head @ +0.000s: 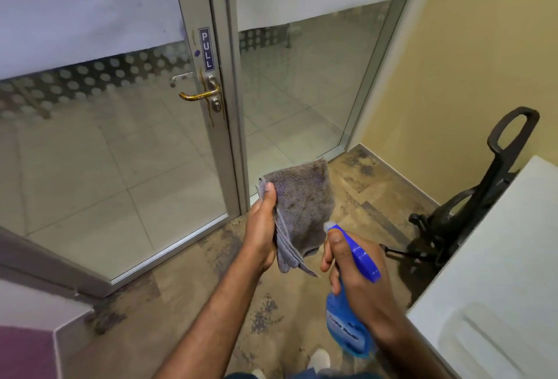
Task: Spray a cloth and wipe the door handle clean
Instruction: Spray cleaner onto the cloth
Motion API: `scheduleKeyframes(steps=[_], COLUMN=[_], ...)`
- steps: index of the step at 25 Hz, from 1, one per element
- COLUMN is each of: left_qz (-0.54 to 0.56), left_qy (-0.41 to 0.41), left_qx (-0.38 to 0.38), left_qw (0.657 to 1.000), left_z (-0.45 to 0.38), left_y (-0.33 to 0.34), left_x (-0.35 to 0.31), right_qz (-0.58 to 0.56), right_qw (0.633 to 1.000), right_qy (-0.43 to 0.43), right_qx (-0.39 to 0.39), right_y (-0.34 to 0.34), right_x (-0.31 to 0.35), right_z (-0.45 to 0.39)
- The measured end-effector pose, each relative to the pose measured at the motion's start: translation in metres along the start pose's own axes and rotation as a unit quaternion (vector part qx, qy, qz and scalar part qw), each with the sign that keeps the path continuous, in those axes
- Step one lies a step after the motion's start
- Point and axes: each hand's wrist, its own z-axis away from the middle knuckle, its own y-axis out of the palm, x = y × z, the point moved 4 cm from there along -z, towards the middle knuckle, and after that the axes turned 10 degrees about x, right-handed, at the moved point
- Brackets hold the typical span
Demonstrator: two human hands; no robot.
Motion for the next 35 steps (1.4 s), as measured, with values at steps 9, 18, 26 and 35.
scheduleKeyframes(steps=[9,18,26,35], left_qz=[0.004,0.016,-0.023,-0.017], left_qy=[0.030,0.011,0.010,0.013], left_qx=[-0.036,-0.045,-0.050,-0.056], left_qw=[0.999,0.999,0.998,0.998], left_z=[-0.027,-0.059,-0.069,-0.074], left_y=[0.016,0.044,0.060,0.078], left_x=[-0.012,0.012,0.024,0.030], right_qz=[0.033,0.034,0.020,0.022], right_qw=[0.998,0.999,1.000,1.000], right_qy=[-0.008,-0.009,-0.012,0.001], right_qx=[0.048,0.038,-0.009,-0.012], right_y=[-0.017,-0.056,-0.094,-0.122], right_x=[-0.012,-0.031,-0.036,-0.039], right_z=[-0.024,-0.045,-0.059,-0.055])
